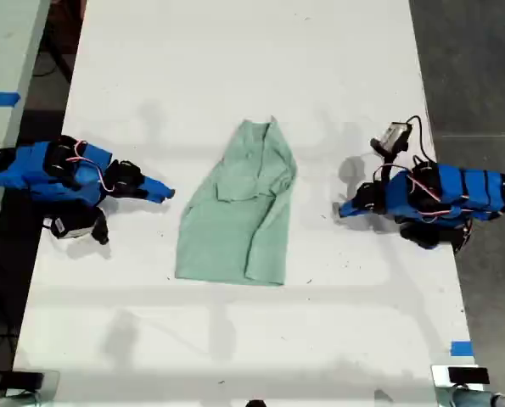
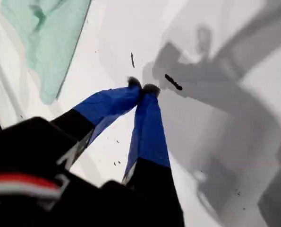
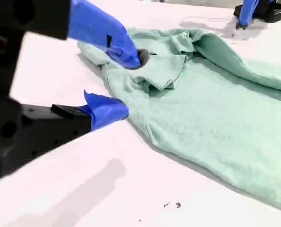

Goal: Fold t shirt

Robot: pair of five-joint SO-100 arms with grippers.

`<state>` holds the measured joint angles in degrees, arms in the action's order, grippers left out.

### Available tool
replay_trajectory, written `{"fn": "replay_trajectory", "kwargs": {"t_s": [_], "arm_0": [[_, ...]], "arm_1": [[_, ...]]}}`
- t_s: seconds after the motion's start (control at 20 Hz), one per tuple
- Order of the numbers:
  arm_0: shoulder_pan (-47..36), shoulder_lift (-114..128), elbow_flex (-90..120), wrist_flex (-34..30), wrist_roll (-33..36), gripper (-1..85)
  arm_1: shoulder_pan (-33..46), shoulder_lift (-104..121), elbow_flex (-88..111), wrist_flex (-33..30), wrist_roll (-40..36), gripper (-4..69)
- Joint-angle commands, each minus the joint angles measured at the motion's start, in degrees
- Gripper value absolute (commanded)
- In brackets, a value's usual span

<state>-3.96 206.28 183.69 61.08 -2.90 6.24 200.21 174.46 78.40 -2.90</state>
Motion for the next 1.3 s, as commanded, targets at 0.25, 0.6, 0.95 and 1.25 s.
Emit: {"fn": "replay_trajectory", "kwargs": {"t_s": [0.25, 0.6, 0.95, 1.25], "arm_0": [[-5.80, 0.26, 1.58, -5.89, 2.99, -0.1], [-8.79, -35.86, -28.12, 3.87, 5.10, -0.1], [7.65, -92.11, -63.63, 7.38, 3.78, 23.2], [8.26, -108.72, -63.54, -3.87, 2.11, 22.5]], "arm_1": [[0.00, 0.79, 2.46, 0.53, 1.93, 1.9], [0.18, 0.79, 2.46, 0.53, 1.85, 1.9], [-0.09, 0.79, 2.46, 0.53, 1.58, 1.9], [-0.35, 0.79, 2.46, 0.53, 1.49, 1.9]]}}
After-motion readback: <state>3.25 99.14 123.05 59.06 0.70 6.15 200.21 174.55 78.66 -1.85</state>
